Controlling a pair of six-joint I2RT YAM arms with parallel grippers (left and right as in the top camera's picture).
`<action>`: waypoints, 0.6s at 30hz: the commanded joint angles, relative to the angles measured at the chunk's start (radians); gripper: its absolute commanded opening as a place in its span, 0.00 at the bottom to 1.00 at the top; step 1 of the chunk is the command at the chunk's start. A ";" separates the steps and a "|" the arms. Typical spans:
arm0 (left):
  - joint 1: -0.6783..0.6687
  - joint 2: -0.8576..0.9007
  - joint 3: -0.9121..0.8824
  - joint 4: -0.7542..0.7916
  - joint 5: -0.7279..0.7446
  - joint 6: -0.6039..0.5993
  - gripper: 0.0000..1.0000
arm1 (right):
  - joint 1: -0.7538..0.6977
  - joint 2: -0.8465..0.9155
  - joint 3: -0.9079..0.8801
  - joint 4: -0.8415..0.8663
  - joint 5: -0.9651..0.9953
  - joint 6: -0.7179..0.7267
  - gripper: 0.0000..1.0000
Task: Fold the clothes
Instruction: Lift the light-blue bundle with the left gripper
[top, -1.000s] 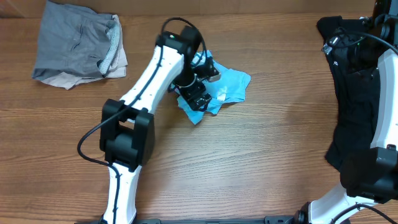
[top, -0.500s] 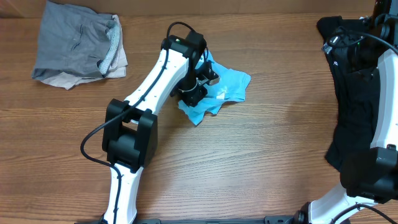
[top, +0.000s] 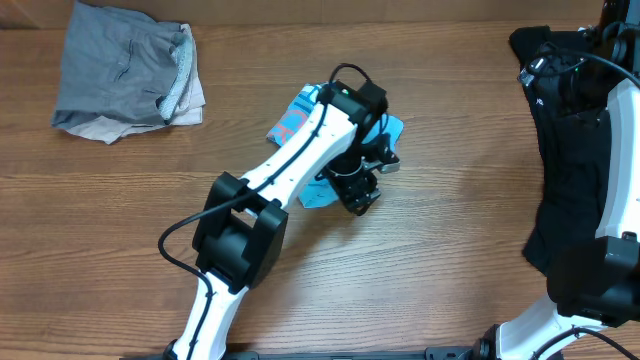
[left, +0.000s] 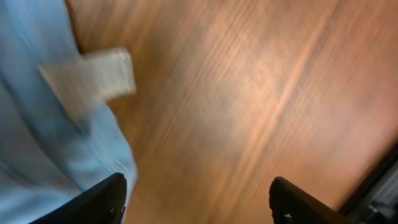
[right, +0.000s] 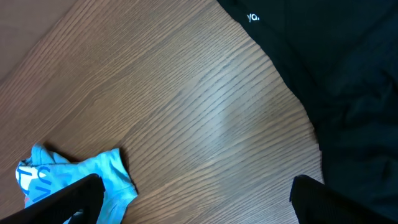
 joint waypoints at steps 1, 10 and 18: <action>-0.002 0.006 -0.002 0.123 -0.161 -0.047 0.79 | -0.001 0.002 -0.004 0.006 0.009 -0.003 1.00; -0.003 0.020 -0.002 0.363 -0.306 0.044 0.99 | -0.002 0.002 -0.004 0.006 0.009 -0.011 1.00; -0.002 0.106 -0.002 0.353 -0.315 0.078 0.98 | -0.002 0.002 -0.004 0.007 0.009 -0.011 1.00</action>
